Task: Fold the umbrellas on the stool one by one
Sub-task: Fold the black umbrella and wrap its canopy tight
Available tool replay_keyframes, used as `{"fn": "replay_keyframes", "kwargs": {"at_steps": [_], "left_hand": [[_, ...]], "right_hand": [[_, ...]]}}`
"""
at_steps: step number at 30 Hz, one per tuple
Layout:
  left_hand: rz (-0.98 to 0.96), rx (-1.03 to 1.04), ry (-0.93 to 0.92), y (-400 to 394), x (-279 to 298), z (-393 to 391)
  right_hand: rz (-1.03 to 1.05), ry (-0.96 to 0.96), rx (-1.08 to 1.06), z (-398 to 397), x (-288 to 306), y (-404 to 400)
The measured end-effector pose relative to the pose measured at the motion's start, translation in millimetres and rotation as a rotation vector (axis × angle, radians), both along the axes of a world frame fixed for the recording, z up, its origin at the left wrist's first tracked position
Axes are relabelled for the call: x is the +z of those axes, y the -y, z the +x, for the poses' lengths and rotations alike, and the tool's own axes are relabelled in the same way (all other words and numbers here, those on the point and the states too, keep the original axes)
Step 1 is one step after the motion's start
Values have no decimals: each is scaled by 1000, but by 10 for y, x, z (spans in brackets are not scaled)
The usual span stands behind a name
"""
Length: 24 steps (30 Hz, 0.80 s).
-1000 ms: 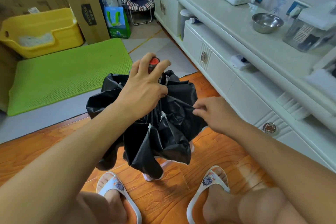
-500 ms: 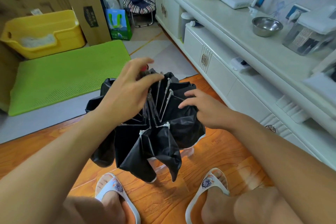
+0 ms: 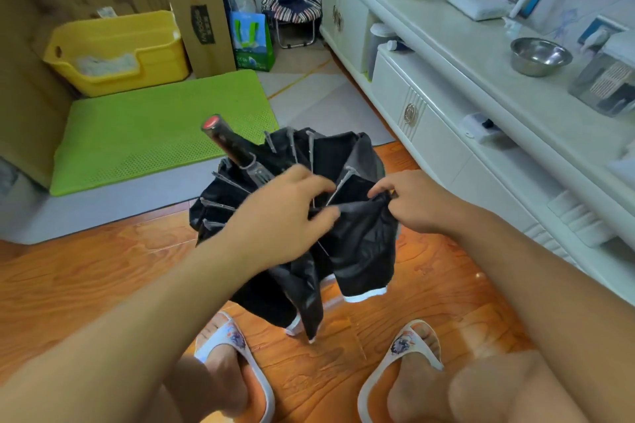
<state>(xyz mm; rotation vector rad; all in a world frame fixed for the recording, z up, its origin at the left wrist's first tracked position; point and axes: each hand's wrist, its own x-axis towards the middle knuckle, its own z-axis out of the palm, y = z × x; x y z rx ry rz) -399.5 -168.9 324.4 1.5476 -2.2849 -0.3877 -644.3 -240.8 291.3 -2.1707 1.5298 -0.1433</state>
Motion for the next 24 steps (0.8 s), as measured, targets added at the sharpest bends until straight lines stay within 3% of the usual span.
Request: {"fn": "replay_keyframes", "kwargs": {"at_steps": [3, 9, 15, 24], "left_hand": [[211, 99, 257, 27, -219, -10], [220, 186, 192, 166, -259, 70], [146, 43, 130, 176, -324, 60], [158, 55, 42, 240, -428, 134]], "right_hand": [[-26, 10, 25, 39, 34, -55], [-42, 76, 12, -2, 94, -133], [-21, 84, 103, 13, 60, -187], [-218, 171, -51, 31, -11, -171]]}}
